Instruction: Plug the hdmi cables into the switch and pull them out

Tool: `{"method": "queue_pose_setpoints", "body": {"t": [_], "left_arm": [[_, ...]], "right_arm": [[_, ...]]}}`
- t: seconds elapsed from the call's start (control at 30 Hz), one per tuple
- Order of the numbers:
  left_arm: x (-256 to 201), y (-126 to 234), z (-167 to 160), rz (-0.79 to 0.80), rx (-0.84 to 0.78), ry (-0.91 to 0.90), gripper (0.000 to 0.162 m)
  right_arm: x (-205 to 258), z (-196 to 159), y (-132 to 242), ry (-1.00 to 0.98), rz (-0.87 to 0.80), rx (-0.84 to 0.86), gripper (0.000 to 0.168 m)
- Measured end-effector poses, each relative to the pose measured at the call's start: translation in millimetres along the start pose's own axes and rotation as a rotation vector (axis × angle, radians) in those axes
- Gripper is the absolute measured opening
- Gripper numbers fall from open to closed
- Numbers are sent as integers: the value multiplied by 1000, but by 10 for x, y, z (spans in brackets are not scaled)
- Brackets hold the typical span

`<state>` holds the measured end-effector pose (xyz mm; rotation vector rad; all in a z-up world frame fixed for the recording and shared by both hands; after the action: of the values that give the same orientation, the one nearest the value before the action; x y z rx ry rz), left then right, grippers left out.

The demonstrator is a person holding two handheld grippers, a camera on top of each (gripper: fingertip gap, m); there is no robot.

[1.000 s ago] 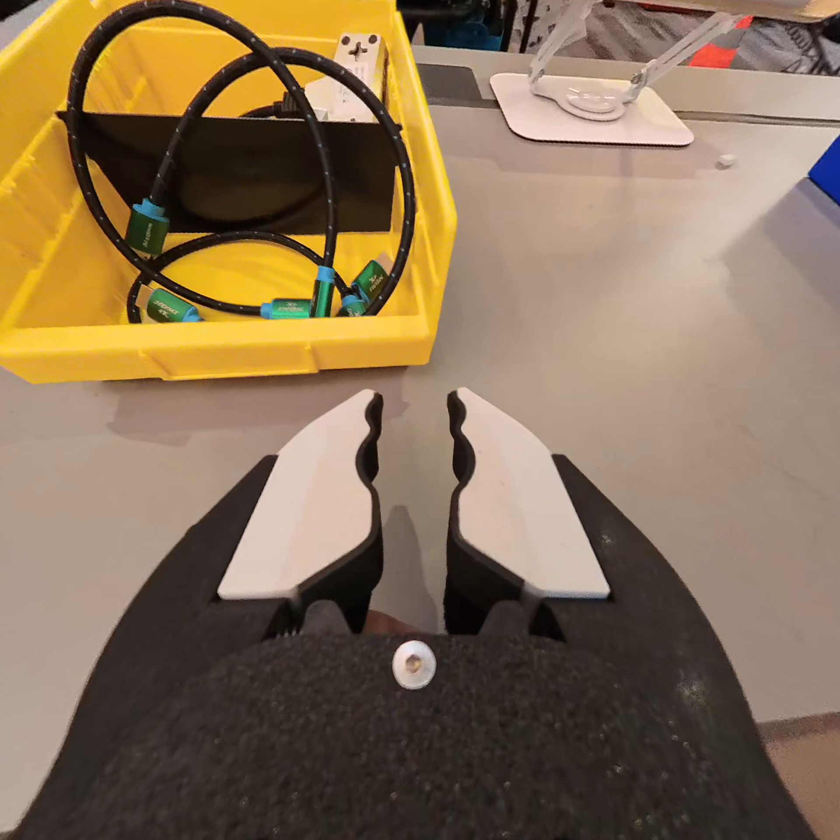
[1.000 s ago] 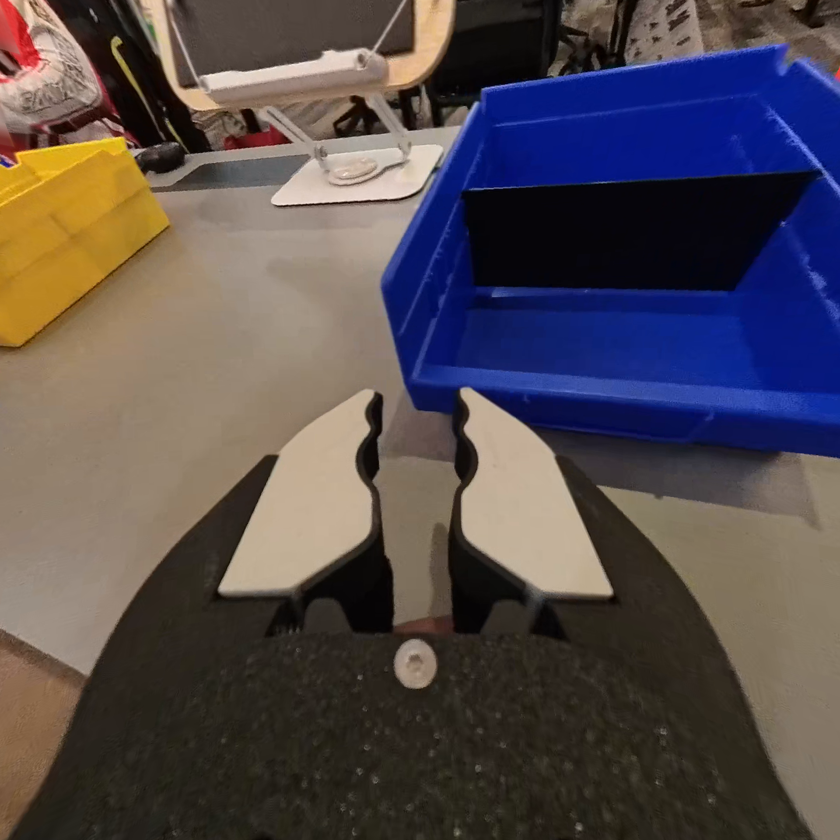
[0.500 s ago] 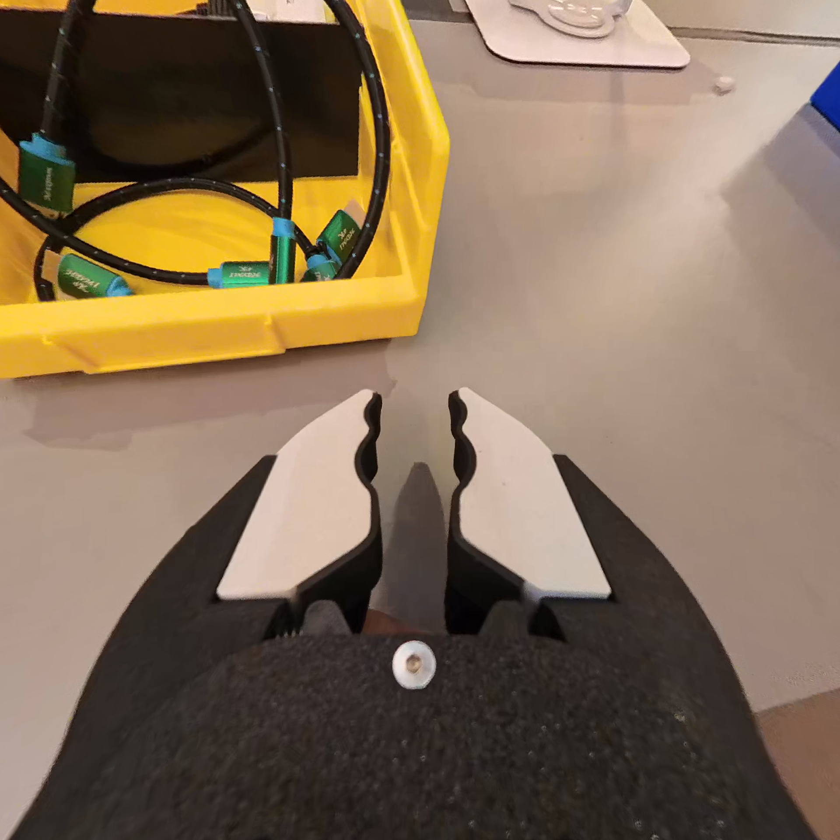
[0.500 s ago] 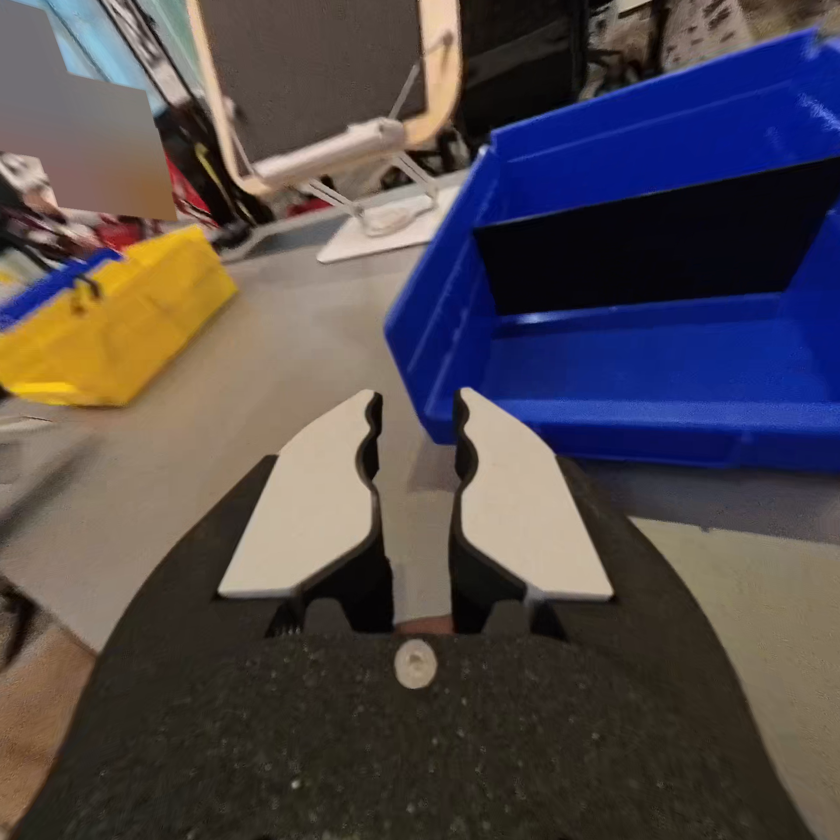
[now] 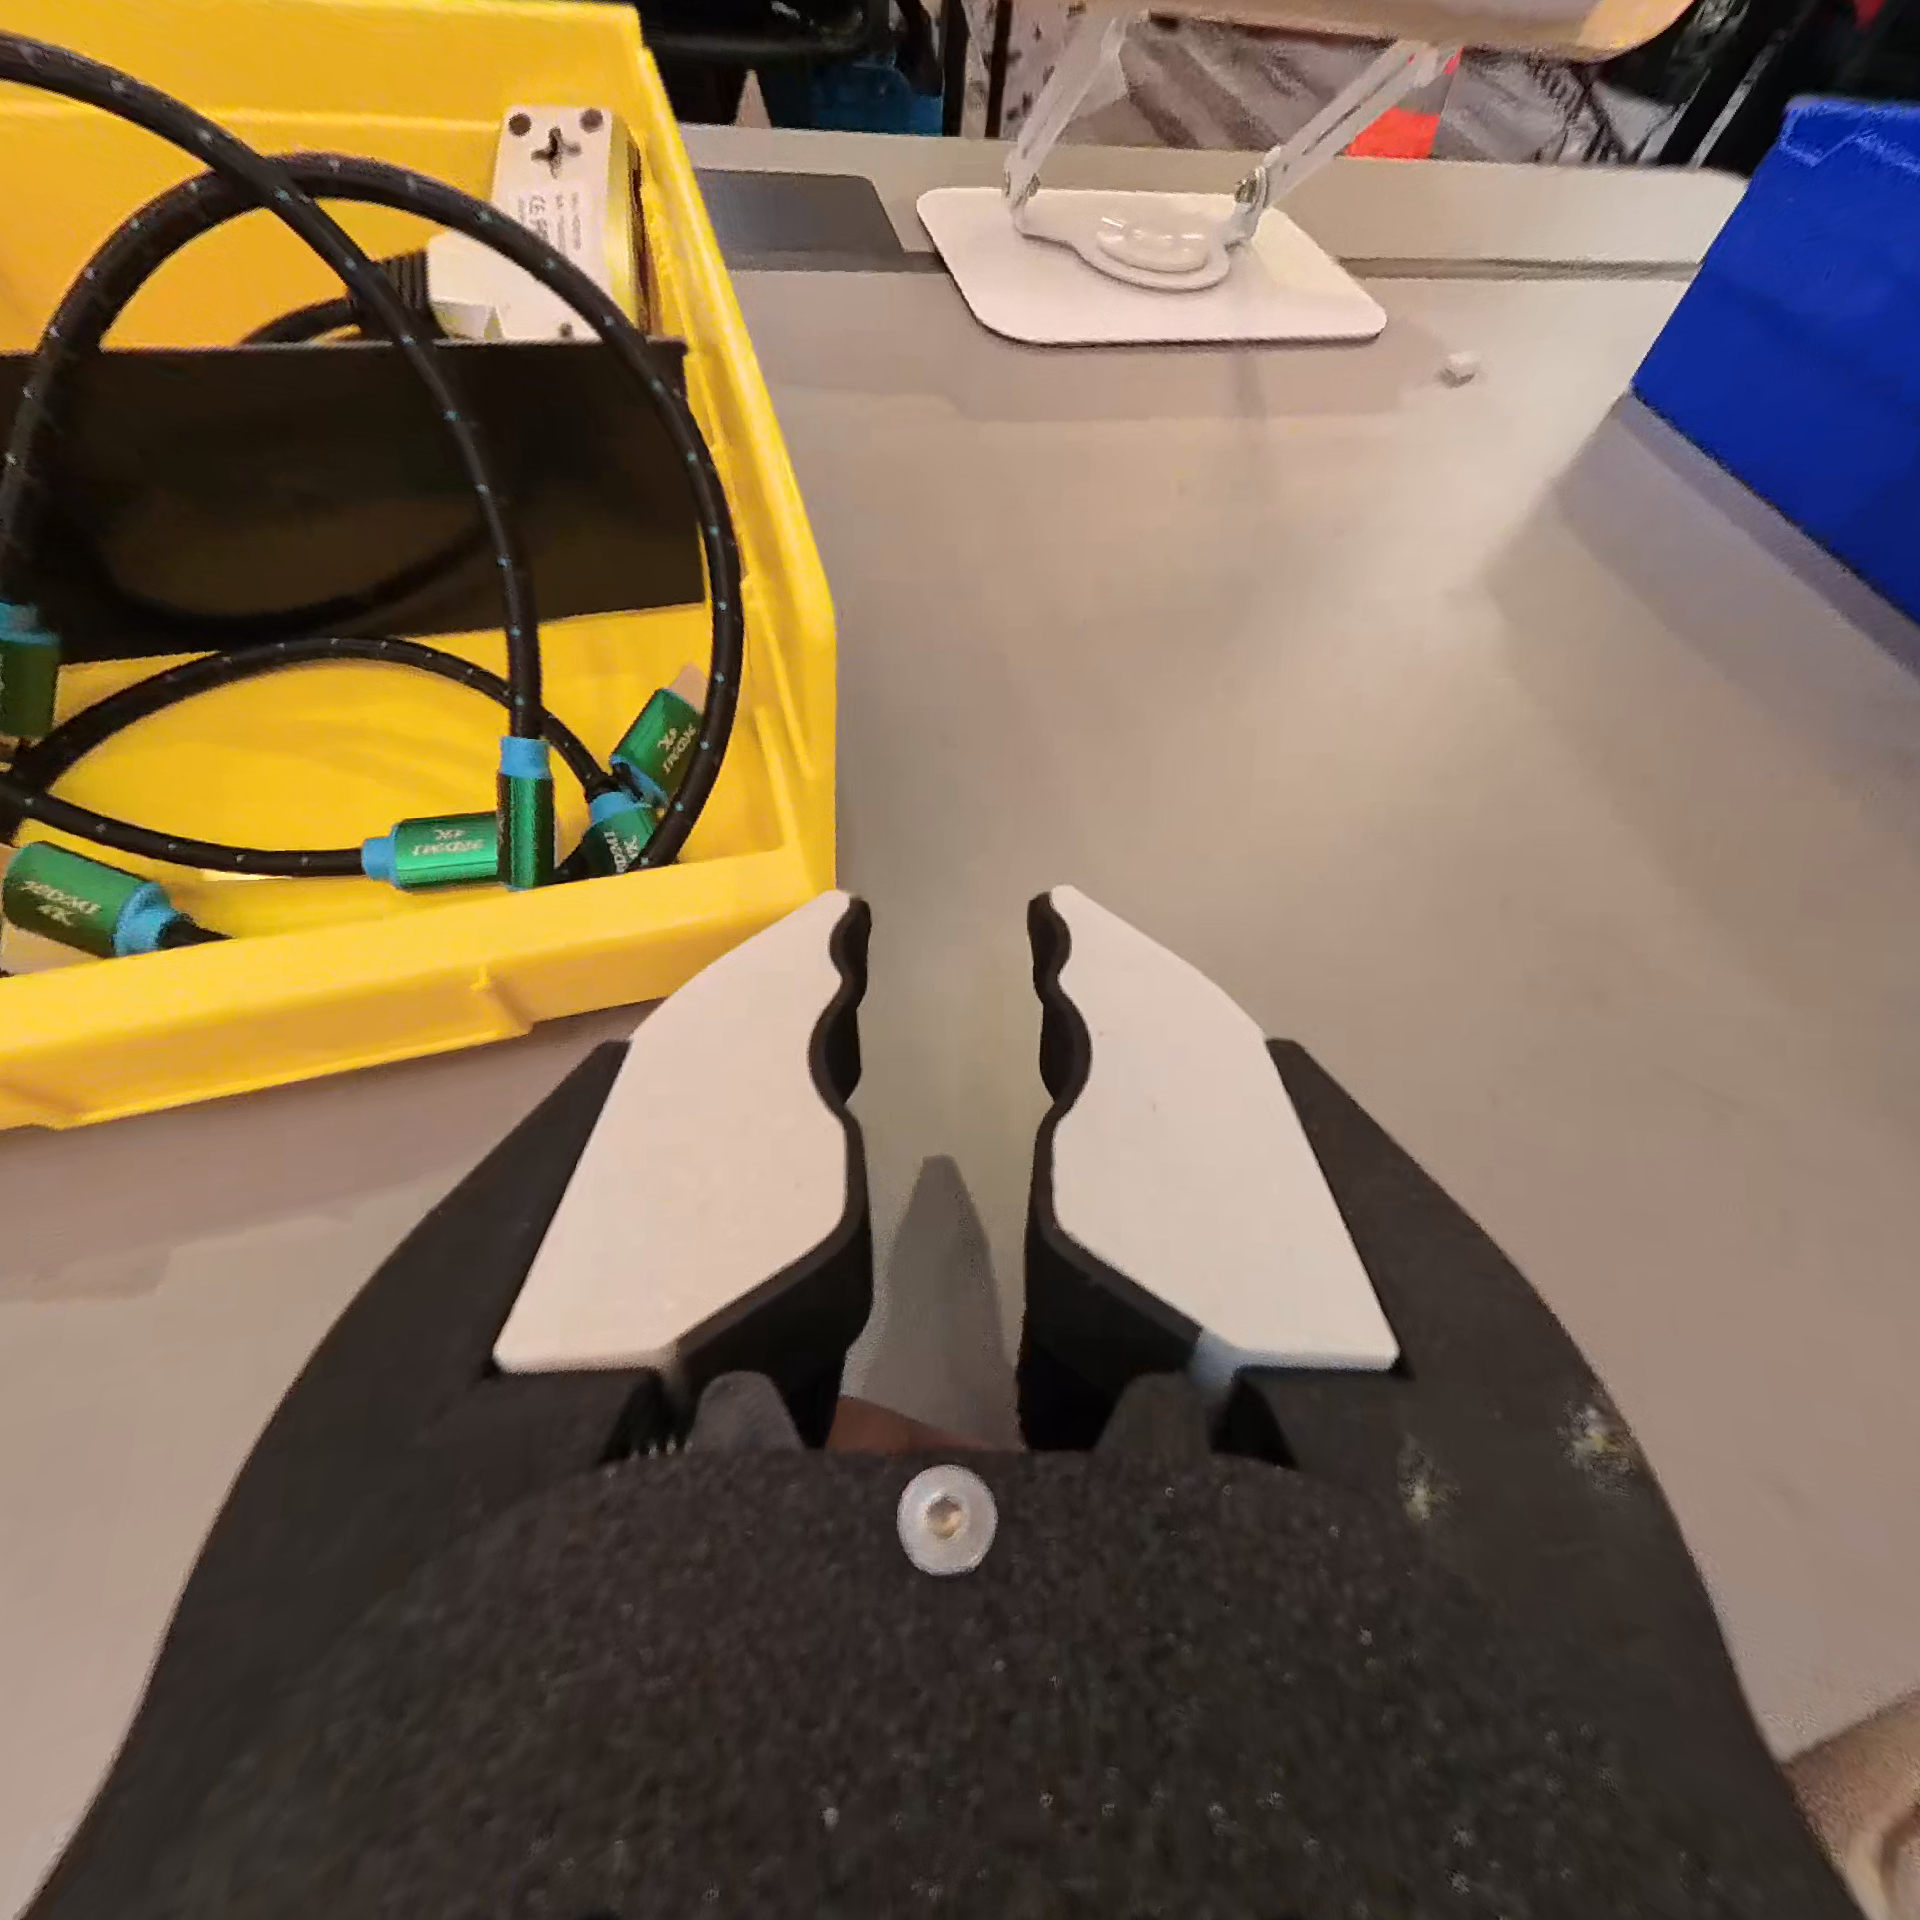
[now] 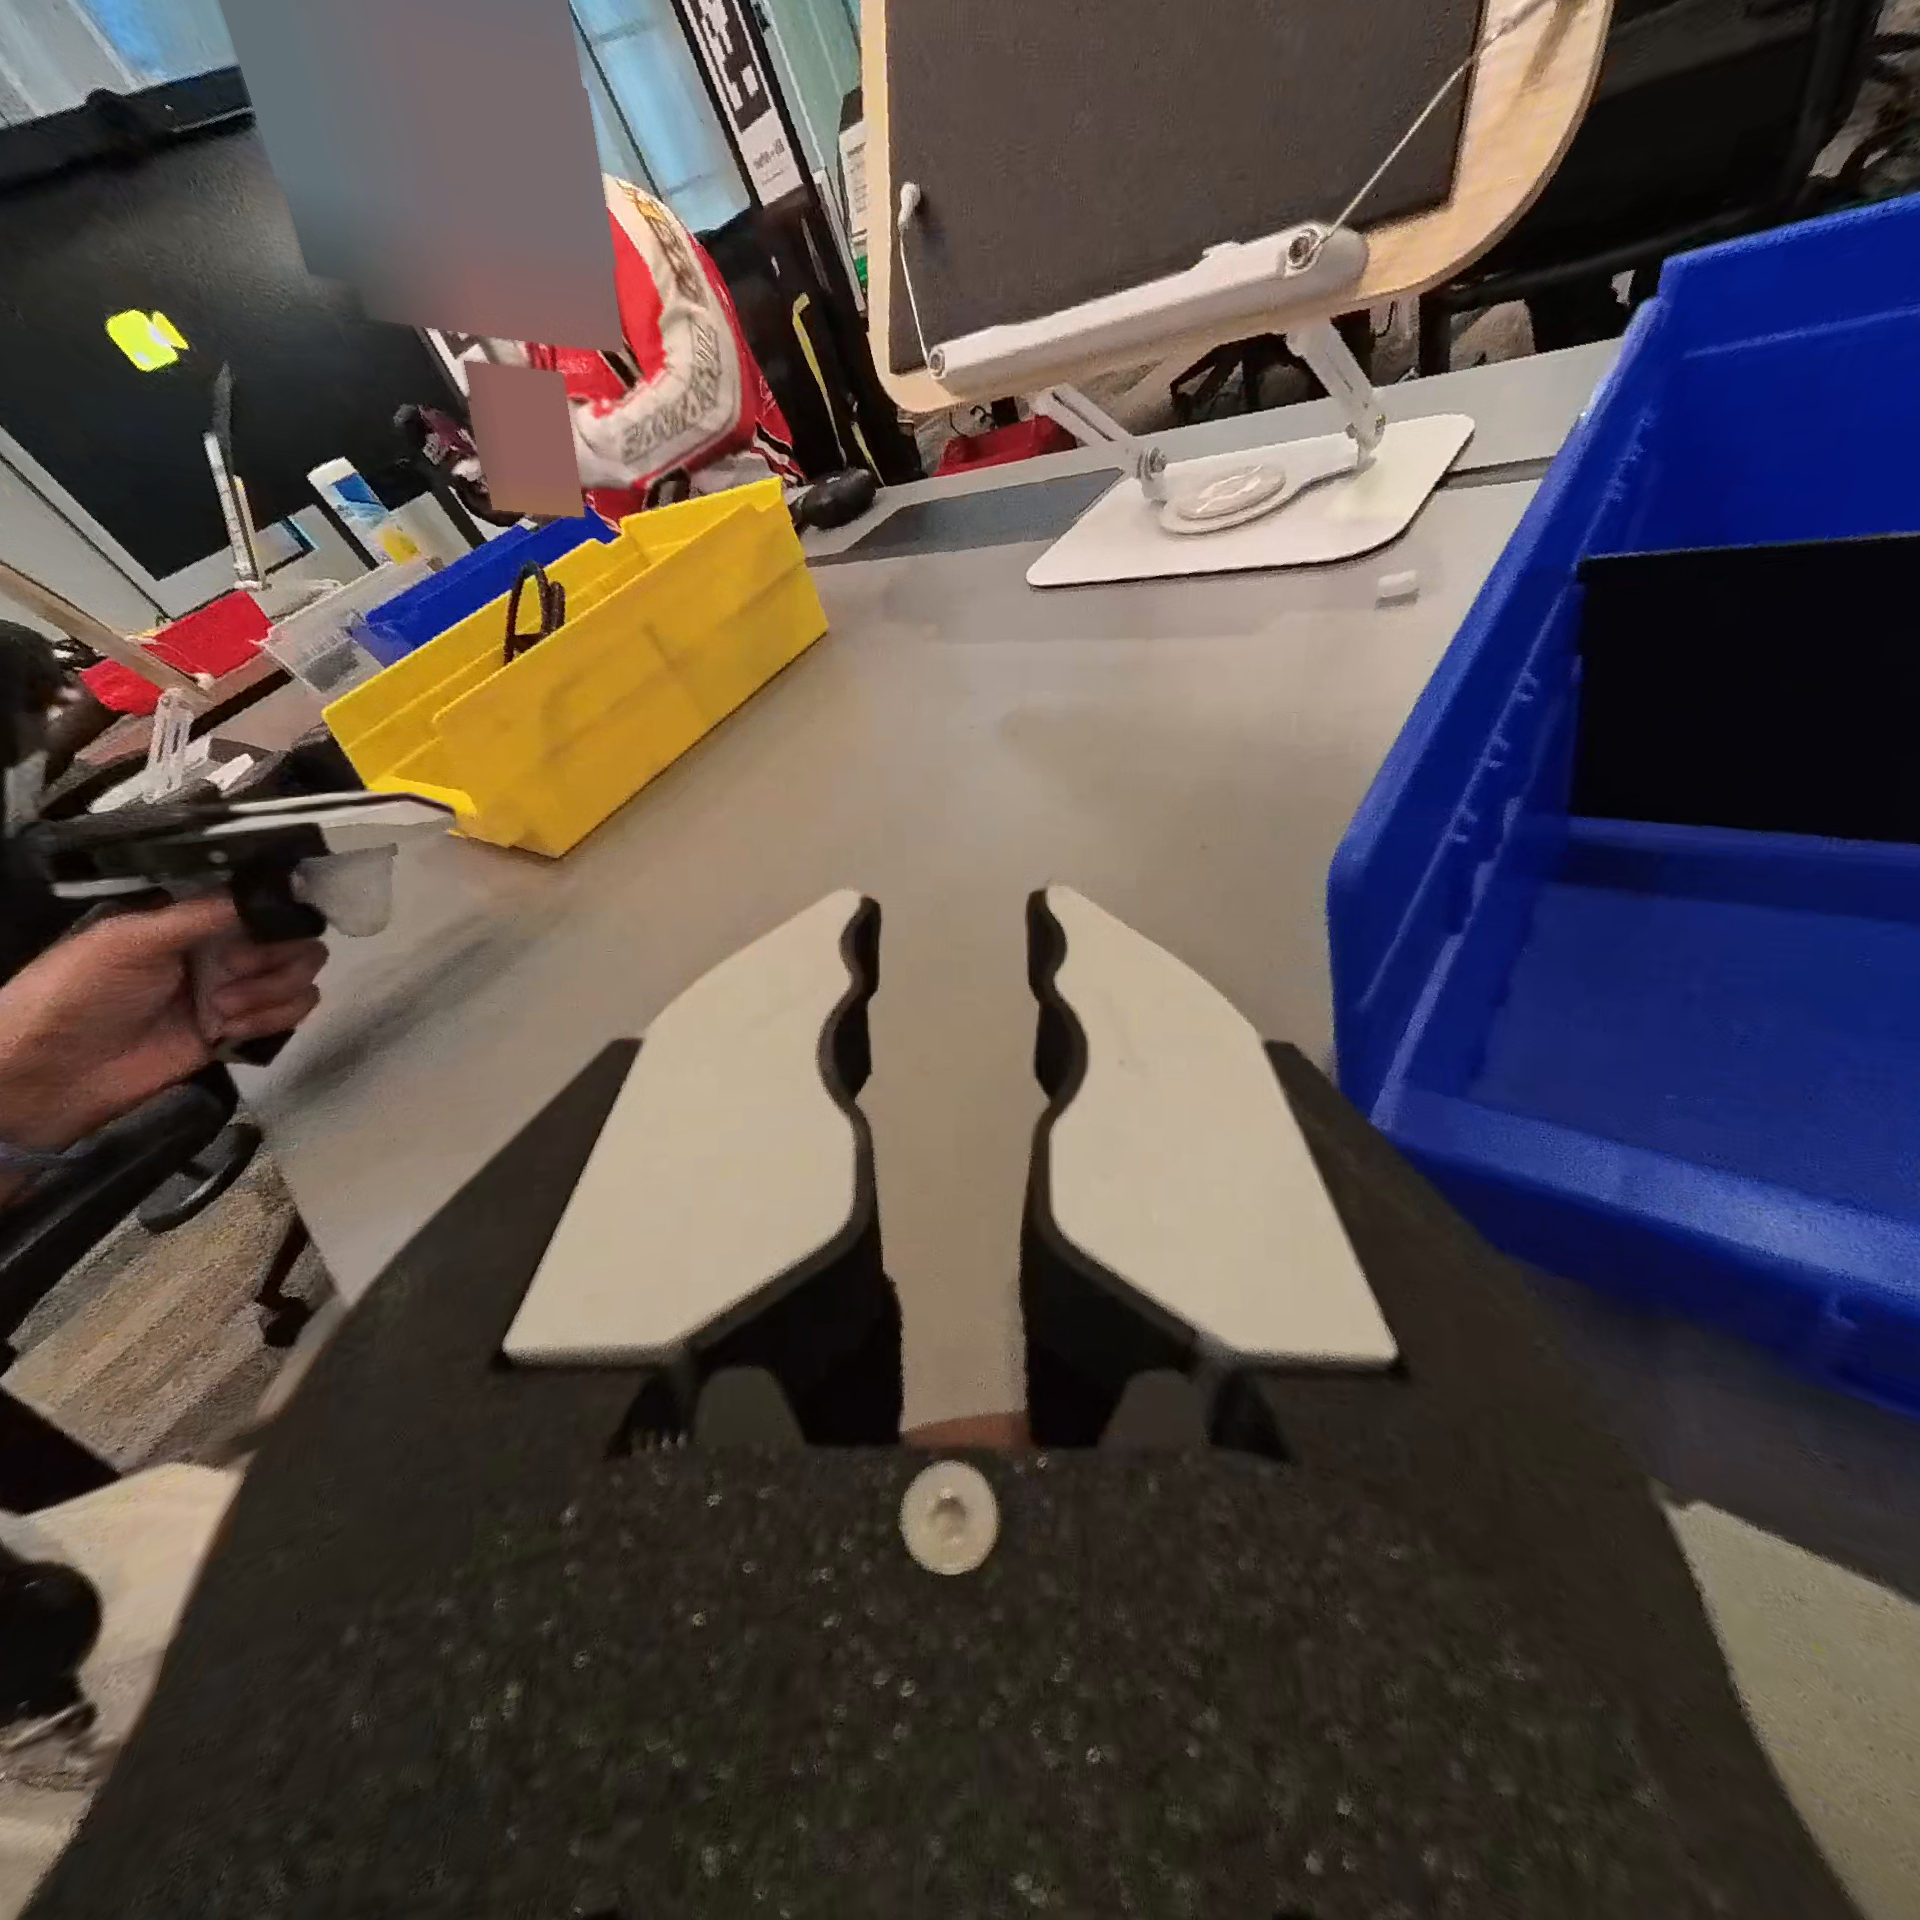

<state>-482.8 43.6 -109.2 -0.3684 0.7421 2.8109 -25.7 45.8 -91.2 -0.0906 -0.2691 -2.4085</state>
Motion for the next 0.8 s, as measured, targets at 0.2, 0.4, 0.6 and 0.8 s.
{"method": "queue_pose_setpoints", "body": {"t": [0.2,0.4,0.6,0.8], "left_arm": [[-31,2,-20,-30,21,8,30],[-16,56,-42,-27,30,5,30],[226,226,520,-161,201,-471,33],[695,-206,1252,-214,477,-936,30]], "right_arm": [[-39,-47,29,-9,-16,23,27],[-42,-65,9,11,-26,55,26],[-35,-85,-41,30,-4,78,27],[11,-112,-94,9,52,95,27]]}}
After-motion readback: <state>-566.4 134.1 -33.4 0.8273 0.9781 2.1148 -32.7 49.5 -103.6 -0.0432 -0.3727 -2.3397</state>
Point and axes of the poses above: each gripper's, where its closed fingertips meet, y back along the fingers, z out of its top, x = y × z across the jaws, the point moved 9 cm from there along y, back along the fingers, and after that the axes turned 13 degrees about y, right-handed, at the moved point
